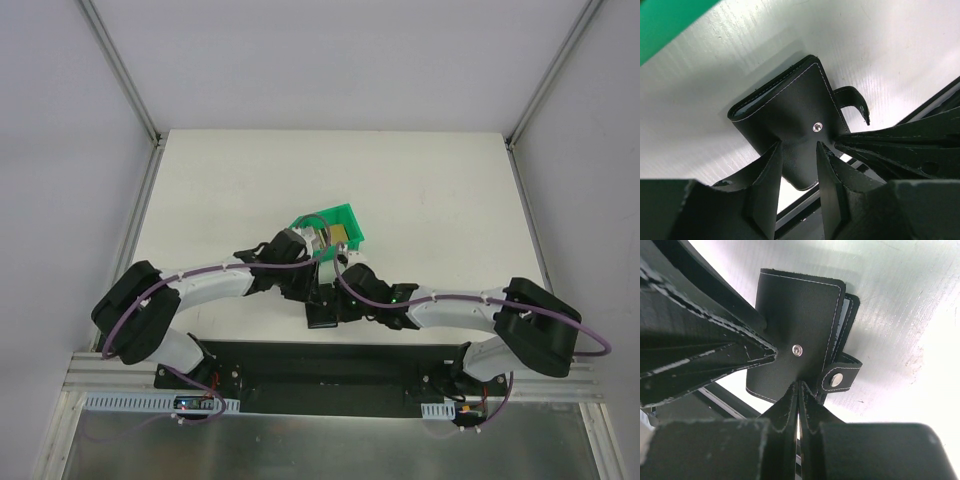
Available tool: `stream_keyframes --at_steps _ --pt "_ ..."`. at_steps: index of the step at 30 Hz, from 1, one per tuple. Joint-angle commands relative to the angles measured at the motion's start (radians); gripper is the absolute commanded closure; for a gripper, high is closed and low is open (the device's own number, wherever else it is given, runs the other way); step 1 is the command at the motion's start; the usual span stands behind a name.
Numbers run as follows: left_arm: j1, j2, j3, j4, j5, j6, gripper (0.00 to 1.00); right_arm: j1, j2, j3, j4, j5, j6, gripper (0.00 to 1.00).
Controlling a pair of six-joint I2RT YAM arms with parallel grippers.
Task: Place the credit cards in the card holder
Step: Close the card holder at the center of the board.
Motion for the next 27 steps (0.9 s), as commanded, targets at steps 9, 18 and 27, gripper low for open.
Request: stream_keyframes --at_steps 9,18,27 --pt "-0.070 0.013 0.043 -0.090 -0.146 0.045 0.67 -0.007 -0.077 0.024 -0.085 0.023 -0.027 0.94" --pt "-0.070 -0.105 0.046 -0.128 -0.224 0.051 0.58 -0.007 -0.024 0.038 -0.082 -0.017 -0.010 0.94" --pt "-0.075 -0.047 0.033 -0.134 -0.221 0.042 0.57 -0.007 -0.079 0.046 -0.086 -0.011 -0.027 0.94"
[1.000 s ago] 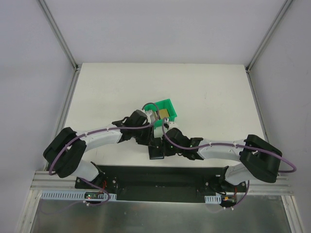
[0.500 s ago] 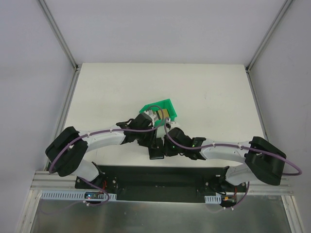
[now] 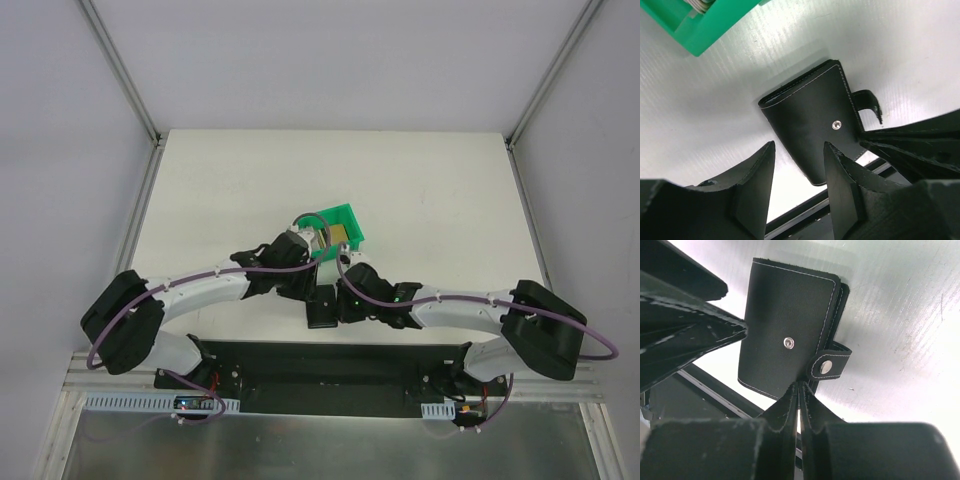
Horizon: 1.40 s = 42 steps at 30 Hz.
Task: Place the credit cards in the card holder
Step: Close the card holder at the center of the board.
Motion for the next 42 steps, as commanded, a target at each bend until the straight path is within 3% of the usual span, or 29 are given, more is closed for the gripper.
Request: stream_keyframes --at_steps 1,7,14,21,42 --pt "-0.013 0.042 0.004 -0.028 -0.025 0.000 0.57 -0.004 -0.069 0.040 -0.018 0.007 -0.021 0.94" --pt "-0.020 0.078 0.010 -0.028 -0.034 -0.014 0.57 -0.010 -0.194 0.017 -0.024 0.062 -0.021 0.86" --pt "-0.037 0.085 0.016 -0.027 -0.036 -0.006 0.56 -0.105 -0.254 -0.041 -0.125 0.117 0.063 0.86" --pt "-0.045 0.096 0.016 -0.028 -0.034 -0.009 0.55 -0.188 -0.175 -0.046 -0.059 0.001 0.047 0.85" --pt "-0.048 0.110 0.025 -0.027 -0.028 -0.032 0.54 -0.185 -0.021 -0.001 0.096 -0.150 0.073 0.88"
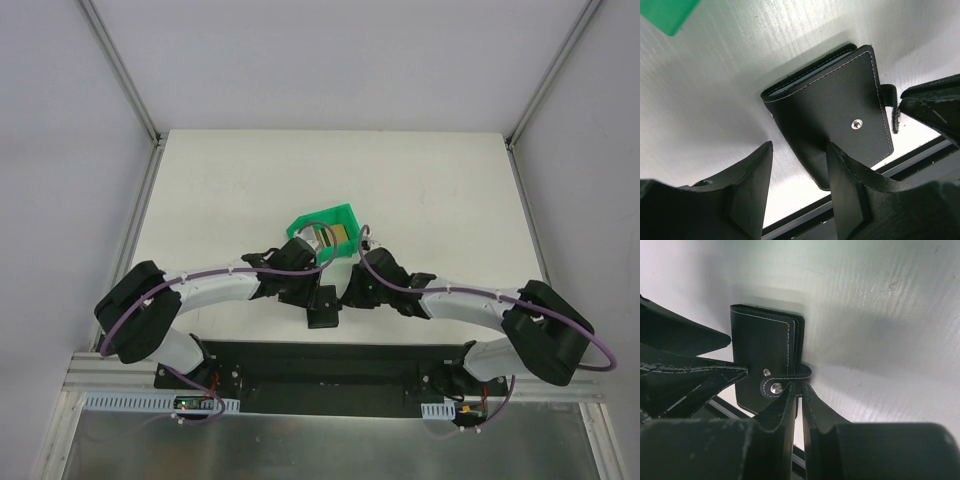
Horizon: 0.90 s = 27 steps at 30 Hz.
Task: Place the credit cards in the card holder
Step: Close the card holder at the center of the board.
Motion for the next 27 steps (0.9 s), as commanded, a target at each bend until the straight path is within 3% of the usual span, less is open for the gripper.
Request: stream_keyframes --at_steps 1,27 --pt "-0.013 0.013 0.024 -0.013 -0.015 -0.015 0.54 0.004 0.015 0.049 0.051 -0.030 0.005 0.88" --pt "-0.014 0.024 0.029 -0.009 -0.015 -0.024 0.54 0.029 0.112 0.115 0.056 -0.073 -0.012 0.86"
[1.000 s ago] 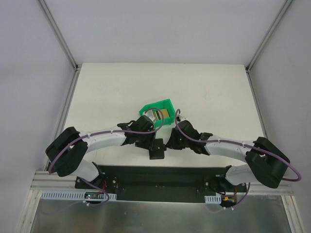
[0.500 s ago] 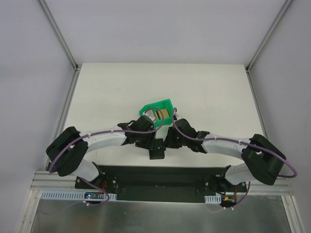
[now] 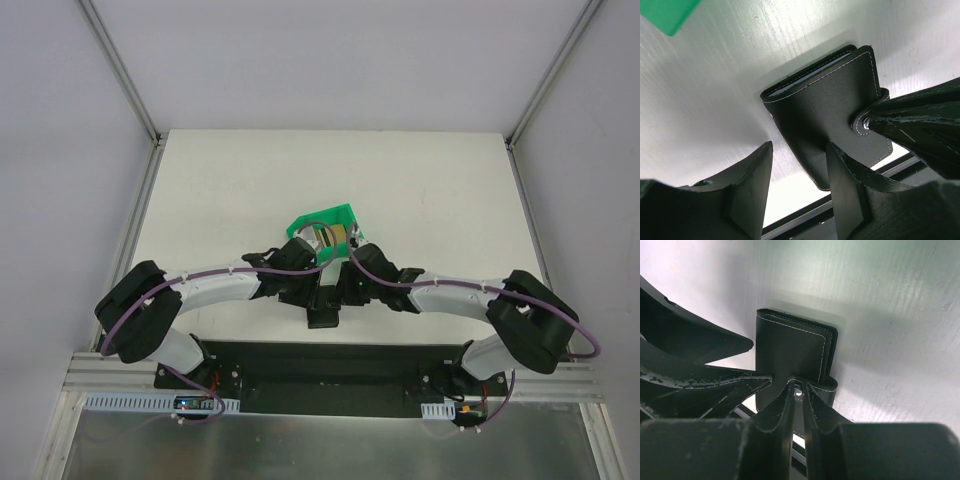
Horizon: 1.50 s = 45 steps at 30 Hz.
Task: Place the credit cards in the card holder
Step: Close the card holder at the center of the board.
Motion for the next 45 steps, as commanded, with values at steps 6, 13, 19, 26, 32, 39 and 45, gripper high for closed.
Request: stream_keyframes --at_steps 6,13,19,26,32,39,45 --pt "-0.013 0.027 0.029 -0.007 -0.012 -0.010 0.54 0.025 0.027 0.050 0.034 -0.016 -0.004 0.86" --pt "-0.014 0.020 0.022 -0.007 -0.018 -0.016 0.55 0.025 -0.055 0.030 -0.006 0.057 -0.022 0.84" --pt "-0.013 0.015 0.026 -0.004 -0.026 -0.014 0.54 0.013 -0.098 0.041 -0.112 0.122 -0.021 0.83" --pt "-0.014 0.015 0.036 -0.004 -0.025 -0.011 0.52 0.012 -0.118 -0.007 -0.093 0.117 0.011 0.83" --pt "-0.013 0.020 0.034 -0.004 -0.029 -0.016 0.52 0.007 -0.065 0.030 -0.093 0.056 0.016 0.83" --pt "-0.013 0.024 0.036 -0.004 -0.032 -0.022 0.51 0.012 -0.028 0.011 -0.006 -0.003 0.059 0.82" --pt "-0.013 0.031 0.034 -0.001 -0.023 -0.020 0.52 0.013 0.007 0.033 0.003 -0.016 0.050 0.82"
